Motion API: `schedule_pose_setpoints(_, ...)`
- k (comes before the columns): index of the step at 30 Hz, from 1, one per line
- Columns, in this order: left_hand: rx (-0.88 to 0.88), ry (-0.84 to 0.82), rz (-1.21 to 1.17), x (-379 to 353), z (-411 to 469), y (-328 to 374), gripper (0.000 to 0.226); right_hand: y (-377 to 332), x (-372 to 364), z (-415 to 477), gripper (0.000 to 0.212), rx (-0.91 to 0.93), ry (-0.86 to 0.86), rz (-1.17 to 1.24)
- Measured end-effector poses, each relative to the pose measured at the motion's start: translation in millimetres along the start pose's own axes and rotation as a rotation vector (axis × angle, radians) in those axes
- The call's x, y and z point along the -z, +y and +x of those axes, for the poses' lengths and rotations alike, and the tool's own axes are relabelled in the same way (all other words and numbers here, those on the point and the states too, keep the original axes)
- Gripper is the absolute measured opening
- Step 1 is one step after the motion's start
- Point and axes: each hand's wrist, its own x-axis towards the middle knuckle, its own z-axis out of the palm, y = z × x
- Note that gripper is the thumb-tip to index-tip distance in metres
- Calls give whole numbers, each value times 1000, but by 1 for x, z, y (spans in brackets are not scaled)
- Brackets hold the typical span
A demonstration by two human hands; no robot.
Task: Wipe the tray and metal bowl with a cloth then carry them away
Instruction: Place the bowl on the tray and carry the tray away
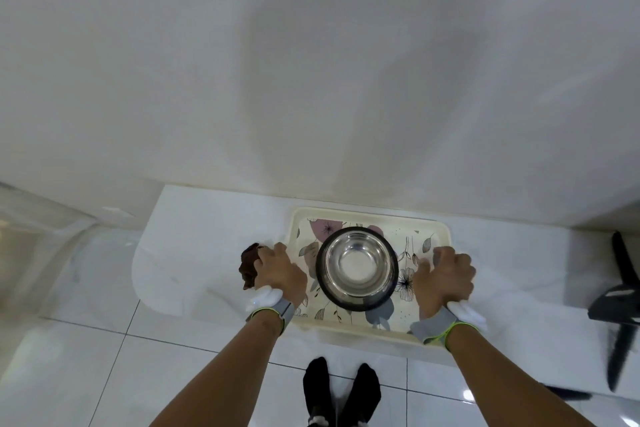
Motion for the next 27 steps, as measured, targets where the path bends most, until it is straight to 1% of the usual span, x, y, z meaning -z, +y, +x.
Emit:
schedule_pose_setpoints(2,32,-28,22,-2,1,-1,39,9,-1,0,35,-56,48,-36)
schedule_pose_setpoints(4,65,-71,9,-2,2,1,39,15,-4,0,44,-97,57,-38)
schedule_pose_setpoints(6,75,-108,-34,-4,5,2,38,17,-10,-1,48,-184,54,-8)
schedule_pose_setpoints(8,92,-118,-74,-6,8,1,38,18,-15,-1,46,-273,68,52)
schedule_pose_setpoints(11,129,-133,-114,-7,15,-2,41,21,-20,1,39,-291,83,131)
schedule_pose_setpoints(13,122,-121,-154,-8,19,-4,41,21,-21,2,36,-297,109,167)
schedule_pose_setpoints(16,83,-66,-233,-7,17,-6,37,18,-17,-2,35,-274,181,188)
schedule_pose_setpoints(21,88,93,-364,15,7,-19,28,-6,1,-11,33,-220,268,222)
schedule_pose_setpoints(23,117,151,-412,32,2,-30,27,-25,7,-17,34,-160,257,237)
schedule_pose_setpoints(25,164,235,-461,61,-5,-57,28,-57,10,-35,35,-85,204,282)
schedule_pose_setpoints(27,203,295,-492,81,-9,-82,30,-87,10,-52,36,-48,163,320)
